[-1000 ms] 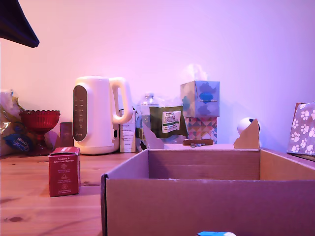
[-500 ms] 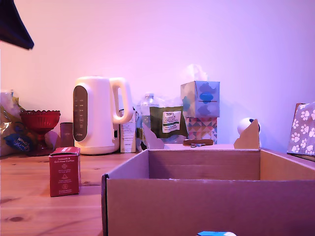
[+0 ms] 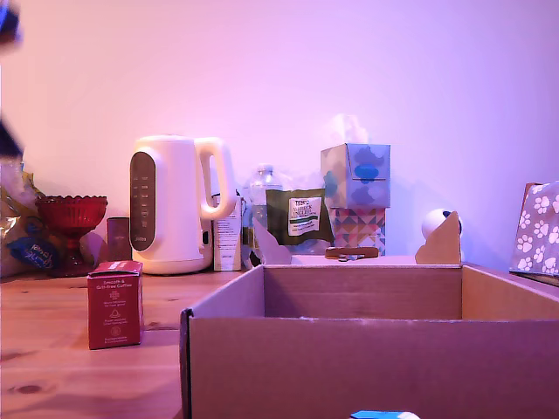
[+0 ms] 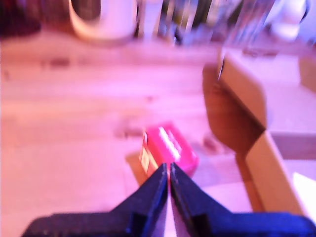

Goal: Pick the red carton of coffee filters and place it in the cardboard box

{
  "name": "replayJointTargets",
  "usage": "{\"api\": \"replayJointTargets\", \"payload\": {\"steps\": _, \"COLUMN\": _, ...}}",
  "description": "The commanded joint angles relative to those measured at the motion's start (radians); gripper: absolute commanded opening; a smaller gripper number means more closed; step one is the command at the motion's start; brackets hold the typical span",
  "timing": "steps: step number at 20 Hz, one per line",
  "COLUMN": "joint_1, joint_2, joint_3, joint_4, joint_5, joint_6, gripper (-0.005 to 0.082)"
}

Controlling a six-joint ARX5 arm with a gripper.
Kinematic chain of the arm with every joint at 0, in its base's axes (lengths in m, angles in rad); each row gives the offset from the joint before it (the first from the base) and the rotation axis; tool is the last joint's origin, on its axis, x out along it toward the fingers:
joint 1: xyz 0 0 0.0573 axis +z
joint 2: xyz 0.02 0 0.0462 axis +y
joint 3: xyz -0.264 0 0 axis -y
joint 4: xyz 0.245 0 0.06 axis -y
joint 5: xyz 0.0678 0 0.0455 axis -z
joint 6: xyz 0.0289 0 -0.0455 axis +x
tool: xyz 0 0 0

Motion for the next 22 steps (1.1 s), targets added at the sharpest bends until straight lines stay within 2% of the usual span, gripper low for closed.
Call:
{"api": "replayJointTargets", "payload": {"steps": 1, "joint_1": -0.013, "joint_2": 0.032, "joint_3": 0.001, "joint_4": 0.019, "joint_5": 0.016, "joint_6": -0.05, "gripper": -0.0007}}
{"api": "replayJointTargets", "payload": {"steps": 2, "joint_1": -0.022, "joint_2": 0.064, "joint_3": 0.001, "joint_4": 0.03, "joint_5": 0.016, "joint_6": -0.051, "gripper": 0.0028}}
{"api": "replayJointTargets", "payload": {"steps": 3, "joint_1": -0.031, "joint_2": 0.098, "joint_3": 0.001, "joint_4": 0.05, "joint_5": 0.017, "joint_6": -0.092, "gripper": 0.0139}}
{"api": "replayJointTargets", "payload": {"steps": 4, "joint_1": -0.044, "joint_2": 0.139, "joint_3": 0.001, "joint_4": 0.081, "joint_5": 0.023, "joint_6": -0.119, "gripper": 0.0328}}
{"api": "replayJointTargets", "payload": {"steps": 5, "joint_1": -0.061, "joint_2": 0.177, "joint_3": 0.001, "joint_4": 0.124, "joint_5": 0.024, "joint_6": -0.12, "gripper": 0.0506}}
{"api": "replayJointTargets", "payload": {"steps": 6, "joint_1": -0.082, "joint_2": 0.217, "joint_3": 0.001, "joint_4": 0.164, "joint_5": 0.016, "joint_6": -0.12, "gripper": 0.063}}
{"api": "replayJointTargets", "payload": {"steps": 7, "joint_1": -0.102, "joint_2": 0.256, "joint_3": 0.001, "joint_4": 0.208, "joint_5": -0.005, "joint_6": -0.127, "gripper": 0.0666}}
{"api": "replayJointTargets", "payload": {"steps": 10, "joint_1": -0.148, "joint_2": 0.369, "joint_3": 0.001, "joint_4": 0.315, "joint_5": -0.124, "joint_6": -0.126, "gripper": 0.0664}}
{"api": "replayJointTargets", "payload": {"steps": 12, "joint_1": -0.167, "joint_2": 0.438, "joint_3": 0.001, "joint_4": 0.409, "joint_5": -0.219, "joint_6": -0.092, "gripper": 0.0664}}
{"api": "replayJointTargets", "payload": {"steps": 13, "joint_1": -0.171, "joint_2": 0.472, "joint_3": 0.001, "joint_4": 0.466, "joint_5": -0.233, "joint_6": -0.086, "gripper": 0.0664}}
{"api": "replayJointTargets", "payload": {"steps": 14, "joint_1": -0.171, "joint_2": 0.509, "joint_3": 0.001, "joint_4": 0.509, "joint_5": -0.237, "joint_6": -0.058, "gripper": 0.0664}}
{"api": "replayJointTargets", "payload": {"steps": 16, "joint_1": -0.165, "joint_2": 0.582, "joint_3": 0.001, "joint_4": 0.571, "joint_5": -0.276, "joint_6": -0.051, "gripper": 0.0664}}
{"api": "replayJointTargets", "payload": {"steps": 21, "joint_1": -0.124, "joint_2": 0.751, "joint_3": 0.001, "joint_4": 0.696, "joint_5": -0.261, "joint_6": -0.048, "gripper": 0.0664}}
{"api": "replayJointTargets", "payload": {"steps": 22, "joint_1": -0.112, "joint_2": 0.776, "joint_3": 0.003, "joint_4": 0.719, "joint_5": -0.237, "joint_6": -0.048, "gripper": 0.0663}}
